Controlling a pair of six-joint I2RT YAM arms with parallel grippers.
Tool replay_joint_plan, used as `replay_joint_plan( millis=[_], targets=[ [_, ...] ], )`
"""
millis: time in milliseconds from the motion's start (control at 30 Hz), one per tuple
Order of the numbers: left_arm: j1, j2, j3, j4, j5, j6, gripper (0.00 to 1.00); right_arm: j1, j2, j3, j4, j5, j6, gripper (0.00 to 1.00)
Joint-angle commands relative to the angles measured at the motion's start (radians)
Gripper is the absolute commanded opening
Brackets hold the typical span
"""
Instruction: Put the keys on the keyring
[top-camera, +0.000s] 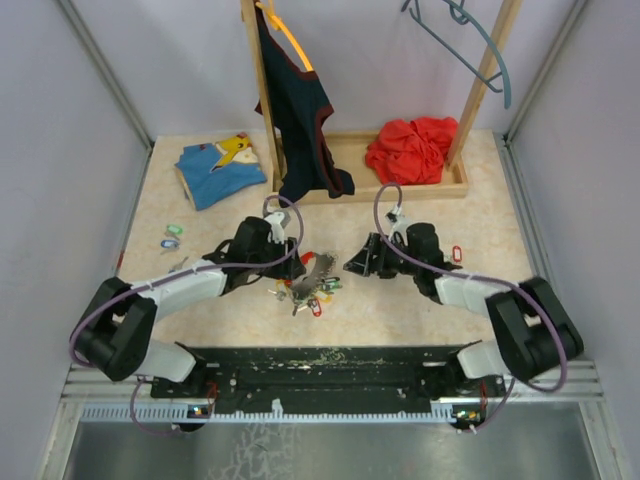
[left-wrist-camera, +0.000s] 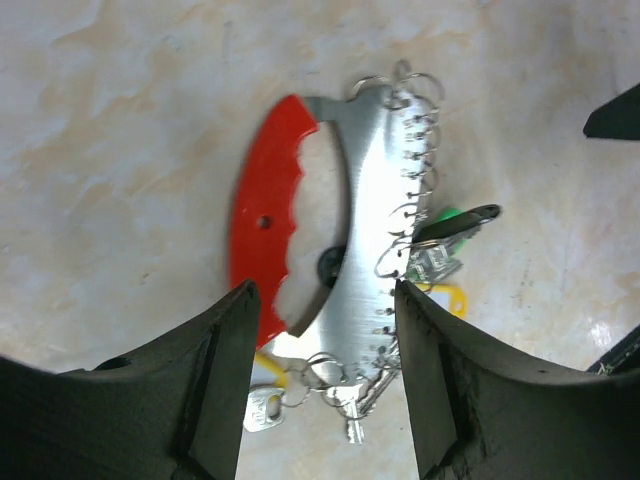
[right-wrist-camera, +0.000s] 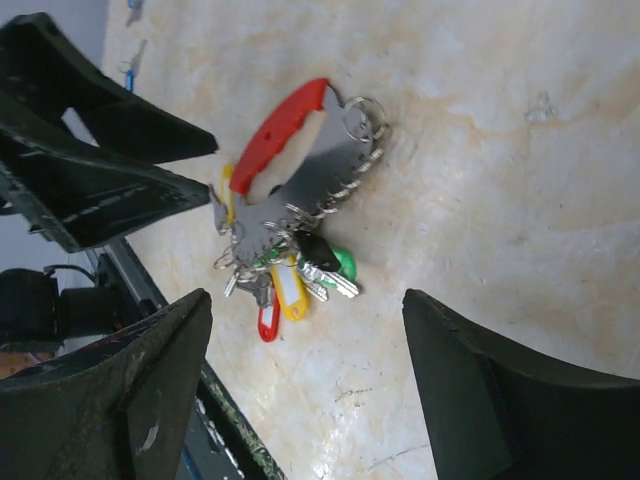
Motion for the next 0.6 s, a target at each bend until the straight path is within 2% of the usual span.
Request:
replay_joint_plan(
  millis=[0,133,267,567],
  targets=[
    [0.055,-0.022,-0.044,0.02,0.012,-0.066,0.61,0.046,0.159,0.069,0.2,0.012,0.142,0.74],
    [0.082,-0.03,-0.083,0.04,0.023,-0.087,0.59,0.081,0.287,0.104,0.271,0.023,0.211,0.66],
    [0.088,-0.024,-0.099,0.047,0.021,-0.091,0.58,0.101,0.396,0.121,0.323,0.049,0.262,0.63],
    [0.088,0.053,-0.125,0.095,0.056,-0.104,0.54,0.131,0.54,0.171,0.288,0.127,0.316,0.58]
  ],
)
